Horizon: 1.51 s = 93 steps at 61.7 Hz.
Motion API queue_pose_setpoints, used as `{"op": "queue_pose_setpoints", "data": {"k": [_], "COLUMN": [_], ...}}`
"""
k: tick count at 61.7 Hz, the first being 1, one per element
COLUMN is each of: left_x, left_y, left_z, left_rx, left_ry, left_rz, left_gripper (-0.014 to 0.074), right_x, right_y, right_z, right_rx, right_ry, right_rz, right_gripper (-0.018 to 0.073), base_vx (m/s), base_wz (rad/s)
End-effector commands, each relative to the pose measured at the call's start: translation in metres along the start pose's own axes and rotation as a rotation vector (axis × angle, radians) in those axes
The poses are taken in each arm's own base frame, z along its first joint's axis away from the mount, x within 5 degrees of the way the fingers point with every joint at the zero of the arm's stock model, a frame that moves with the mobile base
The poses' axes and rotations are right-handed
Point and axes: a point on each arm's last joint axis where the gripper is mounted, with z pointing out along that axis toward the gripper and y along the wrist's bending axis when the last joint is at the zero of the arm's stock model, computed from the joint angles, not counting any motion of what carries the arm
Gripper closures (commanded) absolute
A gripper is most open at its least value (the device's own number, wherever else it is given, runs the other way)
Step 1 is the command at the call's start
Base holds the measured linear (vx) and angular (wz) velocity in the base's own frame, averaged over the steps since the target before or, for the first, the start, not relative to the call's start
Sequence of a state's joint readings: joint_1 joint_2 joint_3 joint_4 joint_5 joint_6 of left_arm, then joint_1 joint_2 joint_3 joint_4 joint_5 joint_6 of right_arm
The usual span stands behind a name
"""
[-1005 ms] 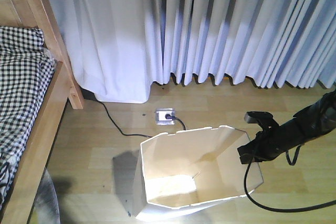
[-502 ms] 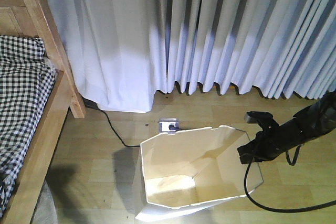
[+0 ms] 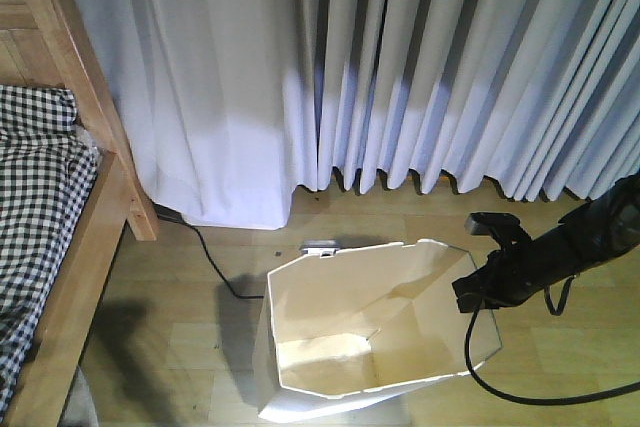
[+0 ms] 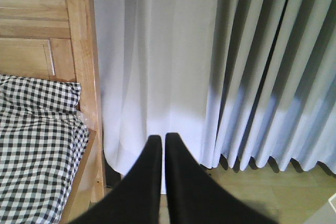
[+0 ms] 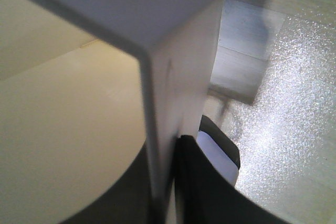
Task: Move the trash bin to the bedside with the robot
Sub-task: 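Drive toward the curtains beside the bed end carrying the bin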
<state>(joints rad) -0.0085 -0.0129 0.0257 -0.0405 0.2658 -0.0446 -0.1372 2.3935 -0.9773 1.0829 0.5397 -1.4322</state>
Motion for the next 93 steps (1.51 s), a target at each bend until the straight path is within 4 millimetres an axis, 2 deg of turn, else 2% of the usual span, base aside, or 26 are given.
{"op": "queue_pose_setpoints", "data": {"k": [1,93], "left_x": [-0.0008,-0.0008], "left_y": [-0.0002,-0.0002], "left_z": [0.0005,0.0005], "left_rx": [0.010,0.010], "left_ry": [-0.064,-0.064], "left_rz": [-0.009,-0.009], "left_gripper": [0.0602,0.0602], "right_x": [-0.0161,-0.0161], "right_y": [0.0229,0.0229], "right_z": [-0.0235,-0.0235], "right_rx": [-0.174,-0.174], "right_ry": [-0.070,-0.070], "right_rz": [-0.005,-0.005], "right_gripper": [0.0564,0.0564], "base_vx": [0.09,0.07], "base_wz": [-0.02,0.01]}}
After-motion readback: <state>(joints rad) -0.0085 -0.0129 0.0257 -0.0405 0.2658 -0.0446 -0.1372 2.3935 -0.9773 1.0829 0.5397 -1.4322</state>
